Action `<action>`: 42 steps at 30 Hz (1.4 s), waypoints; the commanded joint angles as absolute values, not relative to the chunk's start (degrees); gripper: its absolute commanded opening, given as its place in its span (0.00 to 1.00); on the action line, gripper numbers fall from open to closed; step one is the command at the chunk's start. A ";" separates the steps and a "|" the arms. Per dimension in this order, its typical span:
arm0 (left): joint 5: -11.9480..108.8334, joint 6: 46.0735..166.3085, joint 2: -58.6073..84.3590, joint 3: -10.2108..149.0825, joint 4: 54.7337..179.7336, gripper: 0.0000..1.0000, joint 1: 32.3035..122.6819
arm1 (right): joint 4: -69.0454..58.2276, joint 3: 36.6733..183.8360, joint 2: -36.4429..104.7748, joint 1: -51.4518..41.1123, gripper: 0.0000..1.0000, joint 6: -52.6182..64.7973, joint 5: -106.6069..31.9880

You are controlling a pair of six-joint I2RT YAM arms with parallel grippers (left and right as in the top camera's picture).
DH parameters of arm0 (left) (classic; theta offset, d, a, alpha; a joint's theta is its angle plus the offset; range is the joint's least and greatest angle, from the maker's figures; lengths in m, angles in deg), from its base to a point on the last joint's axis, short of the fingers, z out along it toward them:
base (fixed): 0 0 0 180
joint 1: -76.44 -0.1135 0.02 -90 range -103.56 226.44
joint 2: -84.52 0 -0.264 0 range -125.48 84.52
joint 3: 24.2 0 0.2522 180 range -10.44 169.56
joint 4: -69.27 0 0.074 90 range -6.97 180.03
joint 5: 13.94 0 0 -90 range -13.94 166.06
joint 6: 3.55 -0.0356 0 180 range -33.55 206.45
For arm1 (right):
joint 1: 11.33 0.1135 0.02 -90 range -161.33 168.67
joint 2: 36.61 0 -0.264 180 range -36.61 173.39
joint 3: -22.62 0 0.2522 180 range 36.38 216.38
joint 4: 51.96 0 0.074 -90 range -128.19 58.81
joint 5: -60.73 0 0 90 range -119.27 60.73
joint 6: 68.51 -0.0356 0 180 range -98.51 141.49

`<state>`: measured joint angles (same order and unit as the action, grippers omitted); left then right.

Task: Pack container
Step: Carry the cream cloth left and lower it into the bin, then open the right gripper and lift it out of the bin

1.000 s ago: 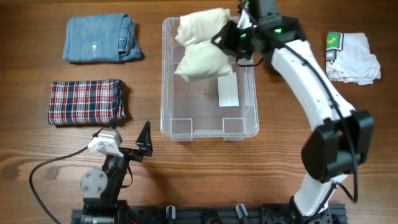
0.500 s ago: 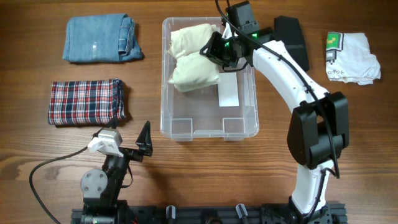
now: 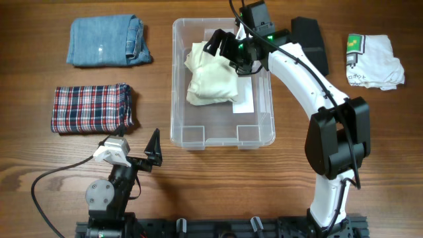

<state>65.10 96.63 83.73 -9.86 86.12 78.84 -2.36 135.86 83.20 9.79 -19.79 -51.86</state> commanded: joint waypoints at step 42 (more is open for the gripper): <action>65.43 95.71 84.07 -10.12 86.38 1.00 78.40 | 15.80 140.62 91.44 15.19 0.13 -5.56 -25.52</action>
